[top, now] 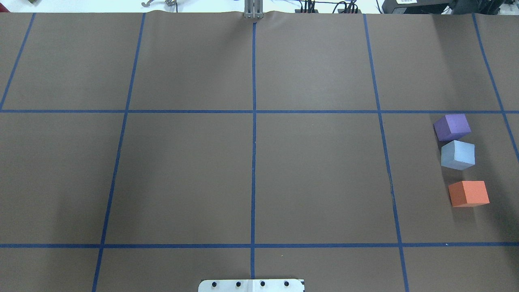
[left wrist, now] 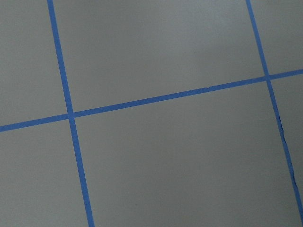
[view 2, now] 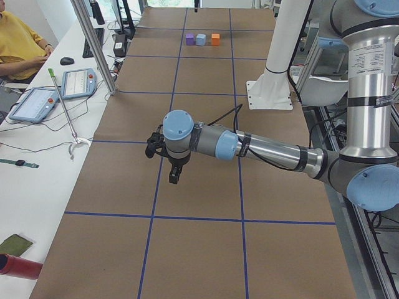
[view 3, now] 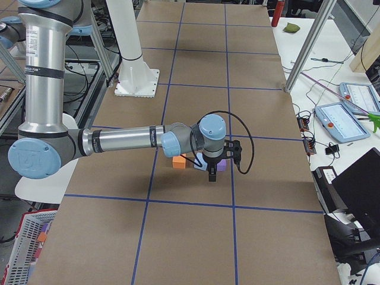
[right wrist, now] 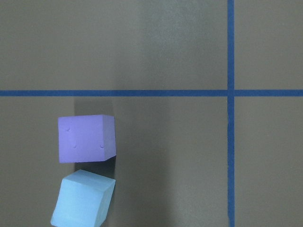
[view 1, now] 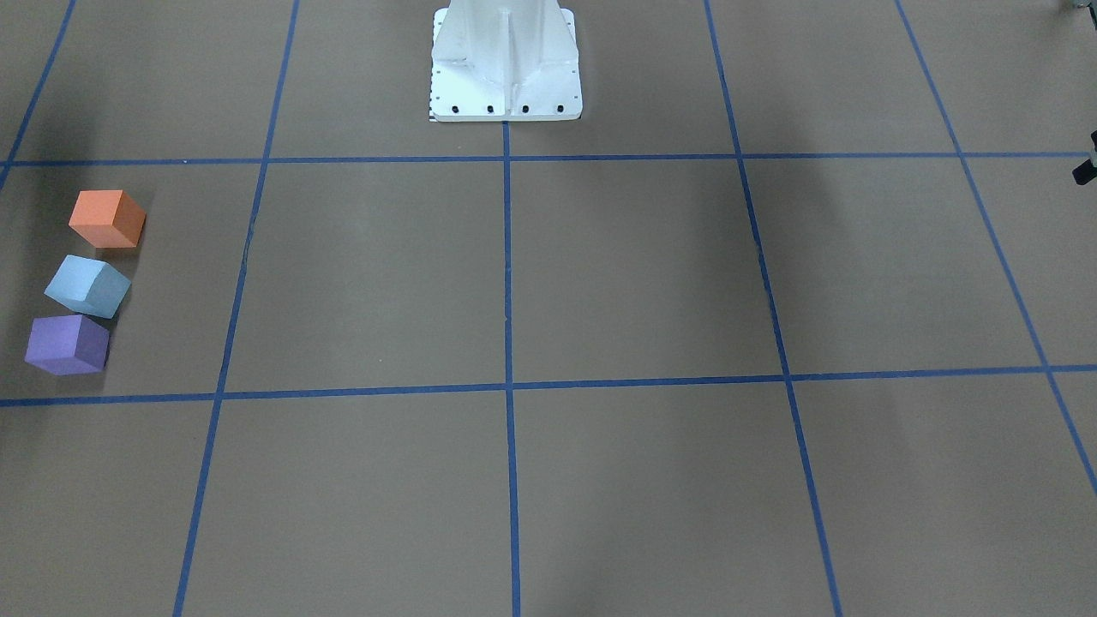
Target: Place blue block between orange and purple blocks
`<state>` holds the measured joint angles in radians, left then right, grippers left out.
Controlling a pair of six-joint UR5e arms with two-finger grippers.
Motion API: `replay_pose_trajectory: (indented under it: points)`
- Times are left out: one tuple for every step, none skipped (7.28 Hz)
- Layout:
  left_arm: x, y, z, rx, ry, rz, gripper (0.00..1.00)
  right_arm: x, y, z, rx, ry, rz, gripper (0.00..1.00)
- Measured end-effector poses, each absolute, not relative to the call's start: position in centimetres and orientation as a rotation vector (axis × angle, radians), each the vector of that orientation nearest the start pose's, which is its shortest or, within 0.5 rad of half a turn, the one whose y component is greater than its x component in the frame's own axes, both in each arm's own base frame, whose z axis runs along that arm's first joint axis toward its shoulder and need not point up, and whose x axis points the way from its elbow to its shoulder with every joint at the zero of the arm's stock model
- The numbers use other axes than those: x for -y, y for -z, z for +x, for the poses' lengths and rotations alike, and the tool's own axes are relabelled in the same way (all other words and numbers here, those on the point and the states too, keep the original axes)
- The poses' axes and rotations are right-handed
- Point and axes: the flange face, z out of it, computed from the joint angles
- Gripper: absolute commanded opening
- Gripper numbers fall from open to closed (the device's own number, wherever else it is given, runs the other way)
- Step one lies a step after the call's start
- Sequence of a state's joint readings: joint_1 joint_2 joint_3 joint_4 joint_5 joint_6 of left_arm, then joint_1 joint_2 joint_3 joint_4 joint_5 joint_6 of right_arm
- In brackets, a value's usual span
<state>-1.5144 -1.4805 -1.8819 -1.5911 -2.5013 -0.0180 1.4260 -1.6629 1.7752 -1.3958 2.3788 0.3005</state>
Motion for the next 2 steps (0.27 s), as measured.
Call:
replay_pose_trajectory:
  points:
    - [45.61, -53.52, -2.79, -0.933, -0.147, 0.187, 1.00, 47.05, -57.83, -0.65, 0.842, -0.031, 0.090, 1.00]
    - [45.55, -53.52, -2.80, -0.933, -0.147, 0.188, 1.00, 47.07, -57.90, -0.65, 0.841, -0.033, 0.089, 1.00]
